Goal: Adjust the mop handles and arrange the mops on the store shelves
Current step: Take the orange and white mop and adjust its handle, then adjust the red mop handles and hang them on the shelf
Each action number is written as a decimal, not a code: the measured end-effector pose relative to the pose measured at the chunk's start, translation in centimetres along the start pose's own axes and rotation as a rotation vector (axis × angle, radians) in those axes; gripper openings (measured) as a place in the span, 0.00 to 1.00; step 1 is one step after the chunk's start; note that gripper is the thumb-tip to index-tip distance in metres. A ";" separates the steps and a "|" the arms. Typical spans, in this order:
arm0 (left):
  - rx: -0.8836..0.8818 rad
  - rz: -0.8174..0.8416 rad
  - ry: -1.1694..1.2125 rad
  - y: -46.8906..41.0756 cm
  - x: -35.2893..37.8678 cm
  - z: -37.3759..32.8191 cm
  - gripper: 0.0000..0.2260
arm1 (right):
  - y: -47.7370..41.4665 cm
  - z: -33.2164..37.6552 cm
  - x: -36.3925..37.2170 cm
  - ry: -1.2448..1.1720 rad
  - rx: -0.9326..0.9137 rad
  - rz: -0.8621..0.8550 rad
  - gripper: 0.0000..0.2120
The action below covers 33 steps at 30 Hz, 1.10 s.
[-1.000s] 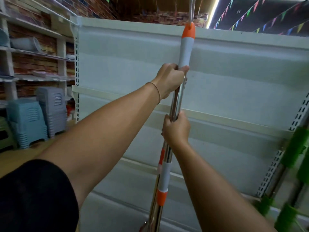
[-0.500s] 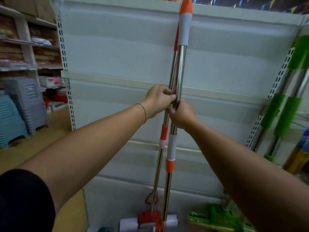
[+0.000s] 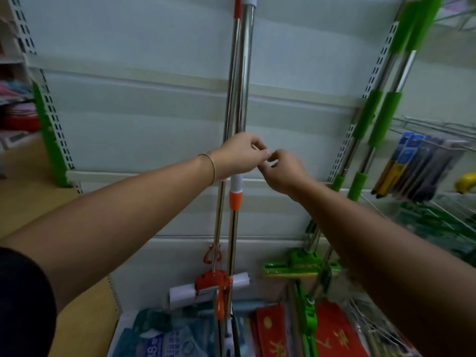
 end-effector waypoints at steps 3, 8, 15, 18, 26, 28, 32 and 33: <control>0.024 0.065 -0.014 0.2 1.9 -0.6 0.09 | 1.1 -1.8 -1.0 0.009 0.030 -0.019 0.25; 0.049 0.160 -0.012 0.4 5.0 -3.3 0.12 | 3.0 -4.7 -4.2 0.033 0.071 -0.047 0.24; 0.106 0.262 0.031 0.1 12.0 -9.1 0.10 | 6.6 -10.3 -11.3 0.073 0.137 -0.151 0.23; 0.144 0.297 0.032 0.4 15.8 -12.5 0.10 | 8.7 -13.4 -15.3 0.120 0.169 -0.191 0.21; 0.292 0.470 0.004 2.5 27.6 -23.5 0.13 | 16.0 -24.5 -27.0 0.149 0.304 -0.311 0.22; 0.313 0.514 0.005 3.2 31.0 -26.4 0.13 | 18.3 -27.5 -29.9 0.137 0.356 -0.335 0.23; 0.406 0.591 -0.029 4.9 38.1 -32.1 0.16 | 23.6 -33.4 -35.8 0.139 0.437 -0.380 0.22; 0.434 0.606 -0.030 5.4 39.9 -33.5 0.16 | 25.1 -34.8 -37.2 0.118 0.458 -0.388 0.21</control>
Point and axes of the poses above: each hand's wrist, its own y-axis away from the middle knuckle, its own x-axis out of the palm, z = x × y, the point moved 3 cm from there along -y, towards the middle knuckle, and after that the axes turned 3 degrees about -y, right-handed, at the moved point
